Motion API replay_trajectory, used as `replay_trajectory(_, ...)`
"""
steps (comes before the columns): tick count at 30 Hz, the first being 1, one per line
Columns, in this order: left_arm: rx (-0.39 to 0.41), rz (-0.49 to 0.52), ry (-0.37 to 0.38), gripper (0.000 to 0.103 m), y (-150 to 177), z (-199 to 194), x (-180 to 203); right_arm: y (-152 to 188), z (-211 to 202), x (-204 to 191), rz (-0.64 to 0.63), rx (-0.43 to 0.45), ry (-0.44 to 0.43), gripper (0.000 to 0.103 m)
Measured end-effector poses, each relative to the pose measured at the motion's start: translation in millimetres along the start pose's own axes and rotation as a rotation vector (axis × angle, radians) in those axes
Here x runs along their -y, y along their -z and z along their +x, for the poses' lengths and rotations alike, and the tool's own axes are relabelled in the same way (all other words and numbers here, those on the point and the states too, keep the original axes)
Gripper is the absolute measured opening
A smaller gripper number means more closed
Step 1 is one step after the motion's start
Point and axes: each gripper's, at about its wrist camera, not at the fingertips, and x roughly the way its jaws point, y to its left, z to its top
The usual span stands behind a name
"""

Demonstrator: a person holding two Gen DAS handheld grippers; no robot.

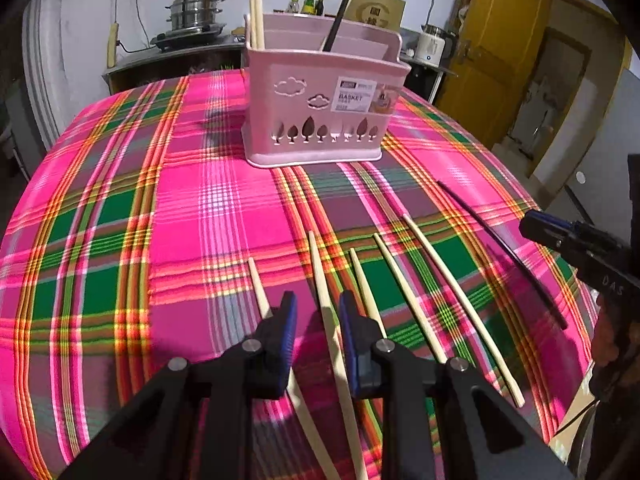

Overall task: Organize utensils
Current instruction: 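Close the left tool on a wooden chopstick while the right tool grasps another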

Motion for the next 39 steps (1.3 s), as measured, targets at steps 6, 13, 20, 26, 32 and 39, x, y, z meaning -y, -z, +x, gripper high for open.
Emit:
replay_trajectory(6,-0.058,0.009,-0.018,0.023,-9.8,18.4,1.4,-17.4,26.9,12.5,-0.038,-0.057,0.037,0.021)
replay_trajectory(13,-0.086,0.022,-0.036,0.023,-17.7,26.1,3.2,-29.7,54.7,16.9,-0.082,-0.122,0.038,0.021)
replay_trajectory(20,-0.107,0.089,-0.061,0.031,-21.7,31.1,13.6,-27.9,77.5,13.4,-0.129,-0.184,0.048,0.021)
replay_trajectory(26,-0.099,0.113,-0.091,0.031,-24.1,34.9,18.0,-31.9,83.1,11.3,-0.144,-0.202,0.049,0.021)
replay_trajectory(32,-0.084,0.112,-0.102,0.031,-24.6,35.4,19.2,-35.8,86.0,13.3,-0.13,-0.222,0.035,0.021)
replay_trajectory(39,-0.075,0.117,-0.093,0.013,-23.5,34.6,22.9,-38.5,89.4,8.4,-0.133,-0.249,0.027,0.005)
